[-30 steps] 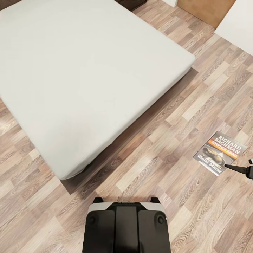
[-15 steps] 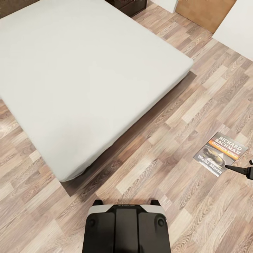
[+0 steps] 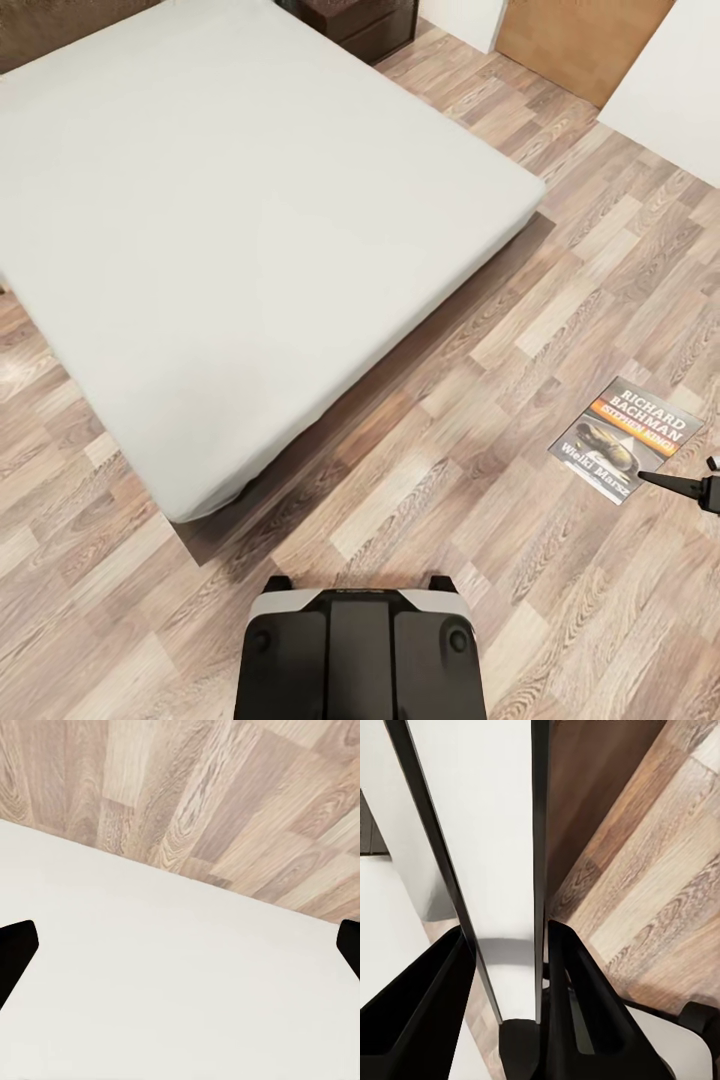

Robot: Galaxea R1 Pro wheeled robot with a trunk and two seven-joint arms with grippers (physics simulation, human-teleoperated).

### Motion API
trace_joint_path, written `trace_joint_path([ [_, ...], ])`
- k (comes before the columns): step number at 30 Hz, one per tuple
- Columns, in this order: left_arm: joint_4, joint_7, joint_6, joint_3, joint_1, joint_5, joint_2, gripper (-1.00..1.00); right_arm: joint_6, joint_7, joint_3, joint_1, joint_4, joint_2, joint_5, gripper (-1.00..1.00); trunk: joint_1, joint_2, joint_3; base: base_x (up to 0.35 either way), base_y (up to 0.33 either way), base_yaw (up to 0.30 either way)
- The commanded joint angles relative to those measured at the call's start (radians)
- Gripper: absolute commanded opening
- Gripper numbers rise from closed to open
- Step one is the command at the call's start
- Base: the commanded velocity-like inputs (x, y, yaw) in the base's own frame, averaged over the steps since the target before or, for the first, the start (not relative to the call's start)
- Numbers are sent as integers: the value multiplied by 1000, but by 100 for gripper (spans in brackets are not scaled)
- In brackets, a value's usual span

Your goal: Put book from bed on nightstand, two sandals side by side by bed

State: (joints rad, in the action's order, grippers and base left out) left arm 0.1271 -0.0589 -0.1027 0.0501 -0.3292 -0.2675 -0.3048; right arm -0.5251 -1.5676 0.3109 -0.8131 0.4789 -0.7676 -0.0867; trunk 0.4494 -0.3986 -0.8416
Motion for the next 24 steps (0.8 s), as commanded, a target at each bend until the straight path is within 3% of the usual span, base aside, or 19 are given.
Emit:
trace_joint_path([
  [1, 2, -7, -5, 5, 3, -5, 0, 100, -10, -3, 0, 0, 0, 0, 0, -100, 1, -1, 1, 0, 0, 0],
  [24, 0, -27, 60, 5, 18, -4, 2, 100, -9, -3, 1, 0, 0, -1, 1, -100, 1, -1, 36, 0, 0, 0],
])
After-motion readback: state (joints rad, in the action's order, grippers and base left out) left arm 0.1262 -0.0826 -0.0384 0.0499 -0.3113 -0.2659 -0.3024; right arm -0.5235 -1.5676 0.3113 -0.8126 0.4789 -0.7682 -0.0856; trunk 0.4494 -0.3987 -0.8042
